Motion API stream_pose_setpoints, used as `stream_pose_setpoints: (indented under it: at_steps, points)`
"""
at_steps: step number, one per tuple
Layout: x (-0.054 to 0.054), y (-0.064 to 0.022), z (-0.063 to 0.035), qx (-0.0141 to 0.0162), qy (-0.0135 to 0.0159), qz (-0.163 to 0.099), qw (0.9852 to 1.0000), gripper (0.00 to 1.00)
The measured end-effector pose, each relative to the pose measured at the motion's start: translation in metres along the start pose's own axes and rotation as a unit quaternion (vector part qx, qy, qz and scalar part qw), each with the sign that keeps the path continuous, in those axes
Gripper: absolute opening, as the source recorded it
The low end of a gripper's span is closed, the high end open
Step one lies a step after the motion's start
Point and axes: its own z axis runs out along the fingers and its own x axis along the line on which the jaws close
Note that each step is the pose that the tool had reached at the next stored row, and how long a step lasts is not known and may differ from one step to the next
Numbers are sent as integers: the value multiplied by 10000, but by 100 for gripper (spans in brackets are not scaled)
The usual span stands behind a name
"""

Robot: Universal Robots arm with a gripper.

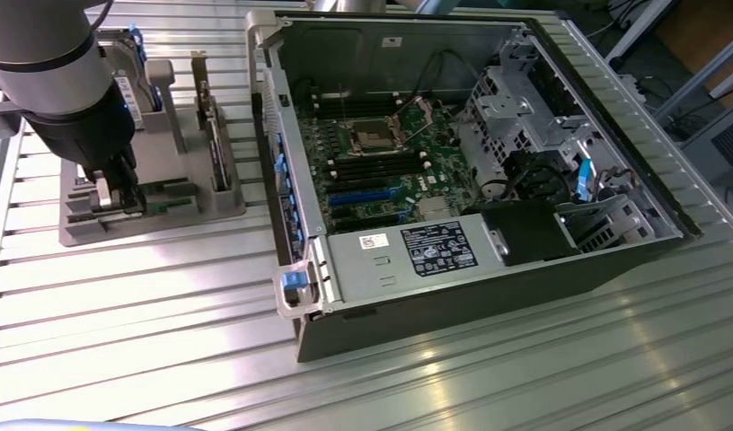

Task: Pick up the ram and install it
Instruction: 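Pick up the ram and move it above insertion slot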

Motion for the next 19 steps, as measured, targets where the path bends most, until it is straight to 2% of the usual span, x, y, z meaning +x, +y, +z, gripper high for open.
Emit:
stream_pose_setpoints:
  at_steps: [11,19]
  points:
    - [2,-3,-77,1,0,0,10000,12]
    - [3,-3,-88,0,0,0,10000,12]
